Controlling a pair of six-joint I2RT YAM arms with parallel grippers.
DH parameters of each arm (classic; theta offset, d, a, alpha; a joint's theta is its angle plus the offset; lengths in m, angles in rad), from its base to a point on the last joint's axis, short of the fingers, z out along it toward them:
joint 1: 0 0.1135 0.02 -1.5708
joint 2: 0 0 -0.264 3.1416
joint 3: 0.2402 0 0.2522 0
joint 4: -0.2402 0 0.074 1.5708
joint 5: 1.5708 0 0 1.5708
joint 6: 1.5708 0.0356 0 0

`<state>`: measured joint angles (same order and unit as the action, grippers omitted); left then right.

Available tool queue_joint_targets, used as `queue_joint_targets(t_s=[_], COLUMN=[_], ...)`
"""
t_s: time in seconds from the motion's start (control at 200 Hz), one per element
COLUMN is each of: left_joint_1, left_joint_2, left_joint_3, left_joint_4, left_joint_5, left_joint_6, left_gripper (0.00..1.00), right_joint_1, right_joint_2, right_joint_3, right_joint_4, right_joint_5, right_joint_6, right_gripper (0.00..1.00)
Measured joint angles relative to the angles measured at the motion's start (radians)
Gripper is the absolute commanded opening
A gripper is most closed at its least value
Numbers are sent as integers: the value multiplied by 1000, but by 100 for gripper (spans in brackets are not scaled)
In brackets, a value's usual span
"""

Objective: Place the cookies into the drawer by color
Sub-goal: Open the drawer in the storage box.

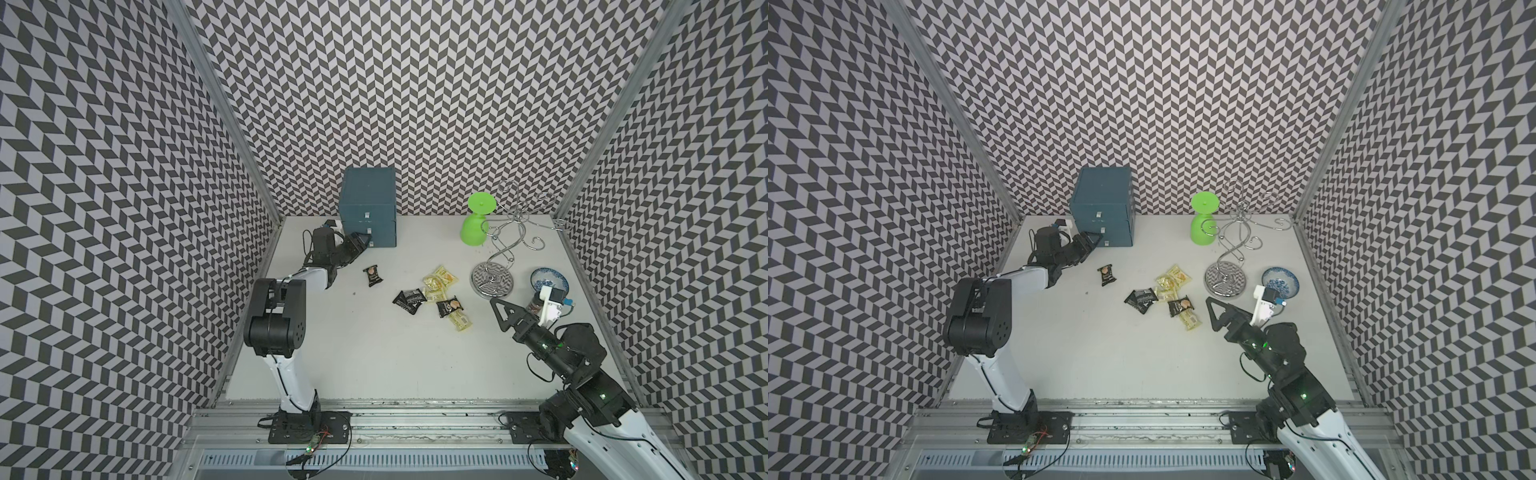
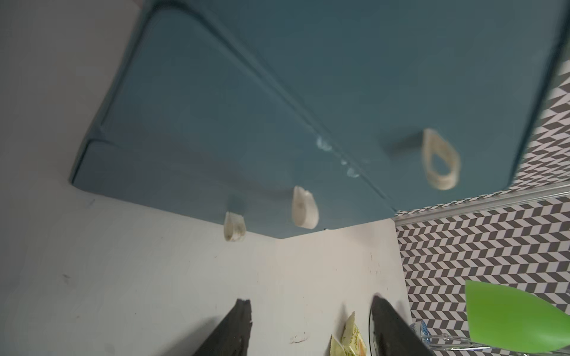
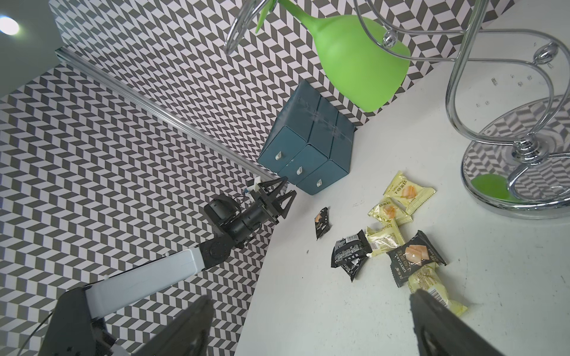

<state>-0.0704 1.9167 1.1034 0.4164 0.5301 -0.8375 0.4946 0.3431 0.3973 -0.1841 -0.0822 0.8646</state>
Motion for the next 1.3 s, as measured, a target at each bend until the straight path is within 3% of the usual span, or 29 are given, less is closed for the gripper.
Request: queue_joint_targets(t_s=[0.461,0.616,0.961,1.092,1.207,1.302], left_joint_1=[14,22,31,30,27,24], left_joint_2=[185,222,249,240,217,217], left_joint_3=[140,158,153,113,72,71], left_joint_4=[208,245,260,312,348,369], left_joint_5=[98,121,145,147,159,172], left_joint_6=[-148,-190,-236,-243,-254,-274], left_gripper=[44,26,8,10,37,45], right_joint_1=[0,0,0,0,0,0], right_joint_2=[25,31,31,31,31,31], right_joint_3=[0,0,0,0,0,0], right_joint_4=[-1,3,5,5,5,5], right_joint_5=[3,4,4,4,3,2], right_joint_6=[0,0,1,2,8,11], right_gripper=[100,100,100,100,100,100])
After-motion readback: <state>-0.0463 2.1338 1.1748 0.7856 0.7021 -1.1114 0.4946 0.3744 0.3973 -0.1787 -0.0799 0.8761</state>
